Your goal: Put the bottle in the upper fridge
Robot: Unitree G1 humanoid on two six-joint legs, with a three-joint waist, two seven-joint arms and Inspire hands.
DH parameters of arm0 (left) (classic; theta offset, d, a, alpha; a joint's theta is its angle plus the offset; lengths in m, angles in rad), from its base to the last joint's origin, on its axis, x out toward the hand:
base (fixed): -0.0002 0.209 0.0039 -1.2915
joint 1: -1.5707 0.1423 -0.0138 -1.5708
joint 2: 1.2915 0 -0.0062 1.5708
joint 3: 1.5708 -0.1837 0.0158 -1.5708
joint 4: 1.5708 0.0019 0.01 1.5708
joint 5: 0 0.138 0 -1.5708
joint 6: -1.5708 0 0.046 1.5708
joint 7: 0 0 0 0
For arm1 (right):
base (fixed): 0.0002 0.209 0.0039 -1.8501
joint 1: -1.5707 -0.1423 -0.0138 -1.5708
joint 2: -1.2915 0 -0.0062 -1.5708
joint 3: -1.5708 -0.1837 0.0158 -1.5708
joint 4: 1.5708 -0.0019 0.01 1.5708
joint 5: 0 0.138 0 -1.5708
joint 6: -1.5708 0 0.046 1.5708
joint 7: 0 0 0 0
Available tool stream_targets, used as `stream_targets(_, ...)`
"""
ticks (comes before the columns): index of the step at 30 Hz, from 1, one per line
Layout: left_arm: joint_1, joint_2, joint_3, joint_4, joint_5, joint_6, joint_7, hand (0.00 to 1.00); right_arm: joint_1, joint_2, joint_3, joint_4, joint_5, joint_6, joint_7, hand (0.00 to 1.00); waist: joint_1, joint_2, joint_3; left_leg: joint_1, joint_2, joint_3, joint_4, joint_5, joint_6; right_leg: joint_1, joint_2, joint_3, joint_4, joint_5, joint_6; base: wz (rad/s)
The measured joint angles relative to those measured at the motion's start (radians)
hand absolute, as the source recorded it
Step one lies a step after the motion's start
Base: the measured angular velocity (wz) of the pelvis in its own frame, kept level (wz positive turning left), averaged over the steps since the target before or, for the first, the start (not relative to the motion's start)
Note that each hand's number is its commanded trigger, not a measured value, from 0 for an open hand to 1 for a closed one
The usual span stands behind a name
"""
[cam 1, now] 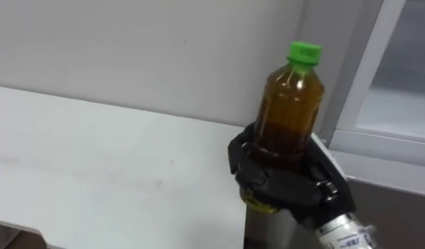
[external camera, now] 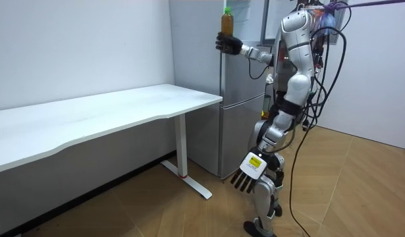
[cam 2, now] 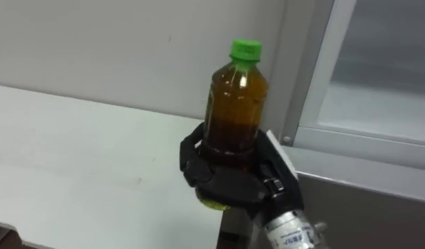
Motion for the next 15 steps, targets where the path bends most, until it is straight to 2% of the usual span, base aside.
stream_targets(4, 0.006, -0.003, 0.029, 0.001, 0.0, -0.003, 0.001, 0.0, 0.008, -0.001, -0.066, -0.087, -0.016, -0.003, 0.008, 1.0, -0.017, -0.003, 0.0, 0.007, 0.008, 0.018, 0.0, -0.007, -0.004, 0.001, 0.011, 0.017, -0.007, 0.002, -0.003, -0.14)
stream_targets(7, 0.006, -0.01, 0.062, 0.018, -0.001, -0.033, 0.002, 0.0, 0.008, -0.001, -0.121, -0.127, -0.02, -0.003, 0.02, 1.0, -0.04, -0.002, -0.0004, 0.009, 0.013, 0.021, 0.001, -0.008, -0.005, 0.005, 0.015, 0.016, -0.011, 0.003, -0.004, -0.03)
stream_targets(9, 0.008, -0.017, 0.08, 0.018, 0.0, -0.04, 0.001, 0.0, 0.01, -0.001, -0.173, -0.144, -0.022, -0.004, 0.016, 1.0, -0.049, 0.0, 0.0001, 0.008, 0.014, 0.021, 0.001, -0.008, -0.006, 0.005, 0.016, 0.015, -0.014, 0.003, -0.004, 0.0)
stream_targets(13, 0.015, -0.018, 0.084, 0.02, 0.0, -0.042, 0.001, 0.0, 0.011, -0.001, -0.246, -0.157, -0.027, -0.008, -0.008, 1.0, -0.065, 0.006, -0.0006, 0.025, 0.015, 0.025, -0.003, -0.008, -0.006, 0.017, 0.018, 0.016, -0.017, 0.002, -0.003, -0.01)
stream_targets(15, 0.02, -0.018, 0.088, 0.018, 0.0, -0.043, 0.001, 0.0, 0.014, -0.001, -0.263, -0.157, -0.033, -0.008, -0.008, 1.0, -0.072, 0.012, -0.0071, 0.028, 0.015, 0.027, -0.005, -0.008, -0.006, 0.018, 0.018, 0.017, -0.017, 0.002, -0.003, -0.02)
